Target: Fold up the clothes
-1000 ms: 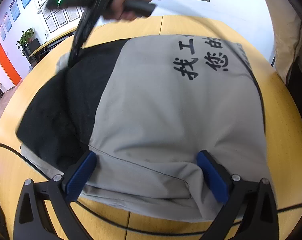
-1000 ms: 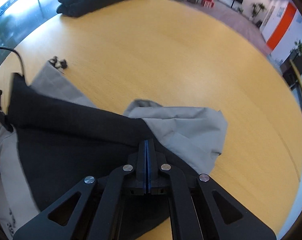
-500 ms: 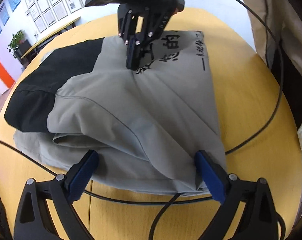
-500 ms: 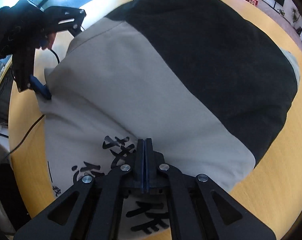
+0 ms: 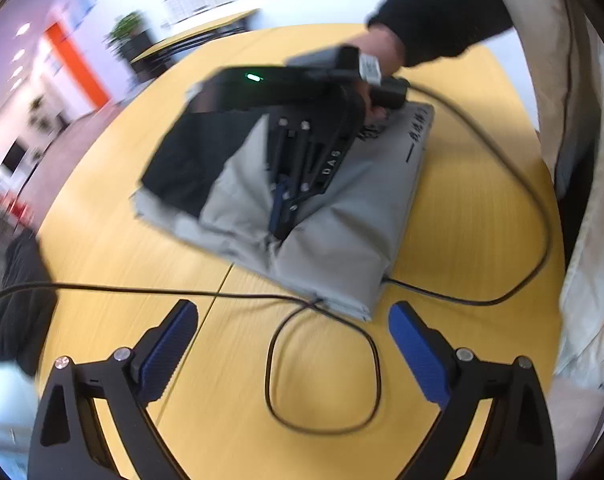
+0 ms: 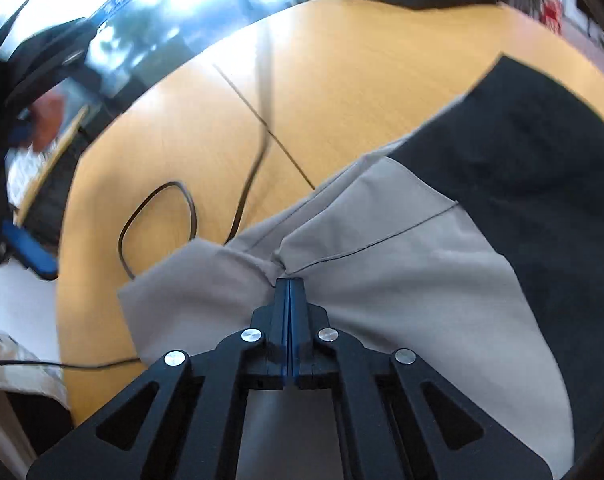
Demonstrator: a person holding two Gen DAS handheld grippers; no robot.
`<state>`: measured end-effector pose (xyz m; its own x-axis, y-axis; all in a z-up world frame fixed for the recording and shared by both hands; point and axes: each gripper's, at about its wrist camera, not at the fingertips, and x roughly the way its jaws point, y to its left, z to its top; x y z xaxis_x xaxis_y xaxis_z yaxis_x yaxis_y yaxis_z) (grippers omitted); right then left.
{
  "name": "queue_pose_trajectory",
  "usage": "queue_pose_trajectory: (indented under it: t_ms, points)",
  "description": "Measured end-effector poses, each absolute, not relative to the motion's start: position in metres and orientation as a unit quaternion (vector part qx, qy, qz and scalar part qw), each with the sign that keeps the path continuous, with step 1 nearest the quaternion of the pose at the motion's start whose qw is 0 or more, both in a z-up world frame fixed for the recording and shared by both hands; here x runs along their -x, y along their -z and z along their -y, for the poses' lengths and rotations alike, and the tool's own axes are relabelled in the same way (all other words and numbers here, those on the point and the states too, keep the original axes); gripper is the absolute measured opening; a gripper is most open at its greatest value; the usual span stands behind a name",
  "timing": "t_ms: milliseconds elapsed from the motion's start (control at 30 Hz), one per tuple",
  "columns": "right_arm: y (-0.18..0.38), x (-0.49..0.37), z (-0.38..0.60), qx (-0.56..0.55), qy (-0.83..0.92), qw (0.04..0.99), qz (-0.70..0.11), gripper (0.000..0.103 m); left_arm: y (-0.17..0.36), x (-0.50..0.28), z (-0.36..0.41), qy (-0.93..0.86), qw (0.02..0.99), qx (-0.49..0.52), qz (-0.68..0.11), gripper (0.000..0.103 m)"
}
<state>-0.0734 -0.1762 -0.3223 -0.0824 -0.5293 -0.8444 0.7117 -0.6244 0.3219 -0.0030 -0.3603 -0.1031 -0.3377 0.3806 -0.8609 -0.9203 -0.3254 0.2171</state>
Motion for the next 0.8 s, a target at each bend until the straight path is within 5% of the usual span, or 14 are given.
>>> queue_pose_trajectory:
  t_ms: [100, 233, 300, 333, 533, 800]
  points:
    - [0.311, 0.064, 0.168, -0.514, 0.739, 0.426, -0.089, 0.001, 0.072, 0.011, 0.344, -0.748, 0.411, 0.384, -0.354, 0.099]
    - [0.264, 0.05, 0.108, -0.472, 0.761, 0.444, 0.013, 0.01, 0.022, 0.002, 0.365, -0.76, 0.402, 0.437, -0.263, 0.1]
    - [0.244, 0.031, 0.063, -0.457, 0.769, 0.441, 0.07, 0.05, 0.016, 0.009, 0.367, -0.765, 0.41, 0.466, -0.173, 0.102]
    - [0.241, 0.034, 0.044, -0.46, 0.77, 0.433, 0.083, 0.057, 0.02, 0.017, 0.365, -0.764, 0.412, 0.48, -0.128, 0.102]
    - [0.253, 0.043, -0.063, -0.538, 0.745, 0.364, 0.154, 0.067, 0.11, 0.087, 0.349, -0.73, 0.364, 0.574, 0.066, 0.102]
    - [0.285, 0.225, -0.129, -0.556, 0.744, 0.282, 0.239, 0.085, 0.208, 0.113, 0.343, -0.683, 0.307, 0.641, 0.169, 0.1]
